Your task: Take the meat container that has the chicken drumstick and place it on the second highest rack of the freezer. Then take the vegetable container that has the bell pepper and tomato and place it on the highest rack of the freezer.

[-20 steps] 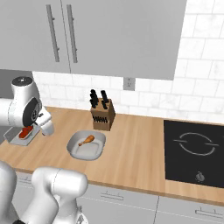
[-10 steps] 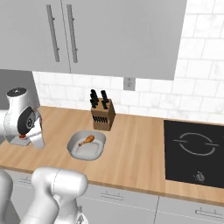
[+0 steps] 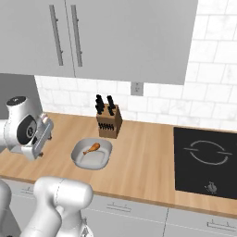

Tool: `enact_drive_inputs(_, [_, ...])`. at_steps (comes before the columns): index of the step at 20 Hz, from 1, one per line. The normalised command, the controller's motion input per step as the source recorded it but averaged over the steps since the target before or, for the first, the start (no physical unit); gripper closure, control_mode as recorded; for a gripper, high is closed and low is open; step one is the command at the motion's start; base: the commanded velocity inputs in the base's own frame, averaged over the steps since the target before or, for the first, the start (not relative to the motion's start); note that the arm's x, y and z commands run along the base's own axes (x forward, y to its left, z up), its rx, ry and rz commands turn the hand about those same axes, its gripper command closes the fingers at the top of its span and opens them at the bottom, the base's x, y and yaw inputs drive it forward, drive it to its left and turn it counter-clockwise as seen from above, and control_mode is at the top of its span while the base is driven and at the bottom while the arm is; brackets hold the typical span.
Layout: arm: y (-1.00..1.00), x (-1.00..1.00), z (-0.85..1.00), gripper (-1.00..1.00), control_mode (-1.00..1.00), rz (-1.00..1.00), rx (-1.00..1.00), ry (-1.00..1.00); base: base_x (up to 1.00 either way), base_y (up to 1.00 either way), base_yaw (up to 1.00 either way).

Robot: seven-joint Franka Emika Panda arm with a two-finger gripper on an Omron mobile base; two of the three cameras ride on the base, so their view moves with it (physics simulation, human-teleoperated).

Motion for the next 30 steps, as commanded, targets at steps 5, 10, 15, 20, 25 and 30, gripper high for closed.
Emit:
enact_drive_inputs(5, [-0.07,0.40,-0.18,-1.00,-1.00,-0.72,0.14,0.00,0.00,0.00,0.00])
enact_drive_inputs(10, [-0.29,0.25,-0.21,-1.00,-1.00,-0.53,0.16,0.00,0.00,0.00,0.00])
enact_drive_inputs(15, [-0.53,0.00,-0.32,-1.00,-1.00,-0.07,0.08,0.00,0.00,0.00,0.00])
enact_drive_inputs(20, [-0.68,-0.21,-0.10,-1.00,-1.00,0.07,0.08,0.00,0.00,0.00,0.00])
enact_drive_inputs(25, [-0.11,-0.01,-0.55,-1.00,-1.00,0.07,0.00,-0.03,0.00,0.00,0.00])
enact_drive_inputs(30, [0.00,0.21,-0.45,-1.00,-1.00,0.00,-0.01,-0.01,0.00,0.00,0.00])
